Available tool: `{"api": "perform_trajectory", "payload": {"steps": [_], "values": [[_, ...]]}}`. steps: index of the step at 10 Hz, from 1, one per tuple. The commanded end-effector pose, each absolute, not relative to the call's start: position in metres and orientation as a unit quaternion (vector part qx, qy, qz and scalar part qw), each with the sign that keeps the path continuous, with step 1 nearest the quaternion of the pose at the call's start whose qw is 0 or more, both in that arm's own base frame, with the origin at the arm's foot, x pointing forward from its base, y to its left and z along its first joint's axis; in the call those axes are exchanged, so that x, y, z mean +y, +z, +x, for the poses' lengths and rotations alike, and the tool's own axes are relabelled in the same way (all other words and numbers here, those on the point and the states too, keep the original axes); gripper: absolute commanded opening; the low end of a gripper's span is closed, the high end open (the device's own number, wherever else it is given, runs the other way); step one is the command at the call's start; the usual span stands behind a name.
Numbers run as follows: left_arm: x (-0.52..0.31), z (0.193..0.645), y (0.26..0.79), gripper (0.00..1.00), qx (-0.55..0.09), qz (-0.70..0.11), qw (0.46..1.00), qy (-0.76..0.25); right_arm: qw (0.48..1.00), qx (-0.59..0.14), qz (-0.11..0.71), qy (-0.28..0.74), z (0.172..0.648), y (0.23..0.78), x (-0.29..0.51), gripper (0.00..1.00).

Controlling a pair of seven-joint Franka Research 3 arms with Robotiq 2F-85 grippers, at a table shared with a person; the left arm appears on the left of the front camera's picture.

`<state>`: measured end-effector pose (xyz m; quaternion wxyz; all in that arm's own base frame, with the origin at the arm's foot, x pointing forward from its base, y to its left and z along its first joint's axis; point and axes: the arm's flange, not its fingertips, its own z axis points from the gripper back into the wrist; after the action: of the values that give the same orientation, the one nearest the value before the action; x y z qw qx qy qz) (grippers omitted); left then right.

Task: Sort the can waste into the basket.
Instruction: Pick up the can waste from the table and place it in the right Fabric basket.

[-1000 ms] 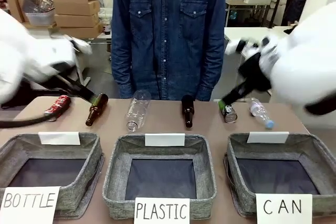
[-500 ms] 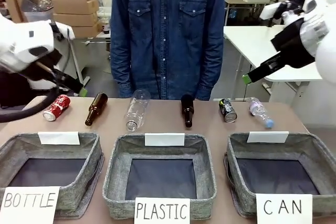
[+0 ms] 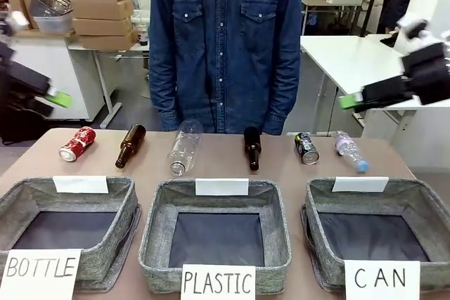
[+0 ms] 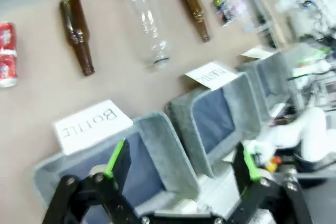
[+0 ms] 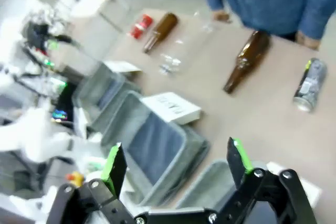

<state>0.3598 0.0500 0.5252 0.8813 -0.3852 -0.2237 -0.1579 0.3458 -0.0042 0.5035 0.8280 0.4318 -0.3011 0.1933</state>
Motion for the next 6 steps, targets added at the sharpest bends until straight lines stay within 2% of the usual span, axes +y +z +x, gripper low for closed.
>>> {"api": "perform_trajectory", "payload": {"steps": [1,3,4,5,6], "values": [[0.089,0.387,0.497,1.00,-0.174,-0.549,0.817,0.026,0.747,-0.209,0.627,-0.072,0.356,0.501,-0.043,1.00],[0.095,0.400,0.475,1.00,-0.167,-0.588,0.784,0.105,0.736,-0.240,0.626,-0.089,0.353,0.505,-0.054,1.00],[0.085,0.408,0.472,1.00,-0.147,-0.495,0.849,0.114,0.767,-0.281,0.568,-0.096,0.348,0.505,-0.055,1.00],[0.115,0.378,0.476,1.00,-0.172,-0.556,0.813,0.023,0.761,-0.243,0.601,0.026,0.349,0.497,-0.065,1.00],[0.115,0.378,0.476,1.00,-0.172,-0.556,0.813,0.023,0.761,-0.243,0.601,0.026,0.349,0.497,-0.065,1.00]]}}
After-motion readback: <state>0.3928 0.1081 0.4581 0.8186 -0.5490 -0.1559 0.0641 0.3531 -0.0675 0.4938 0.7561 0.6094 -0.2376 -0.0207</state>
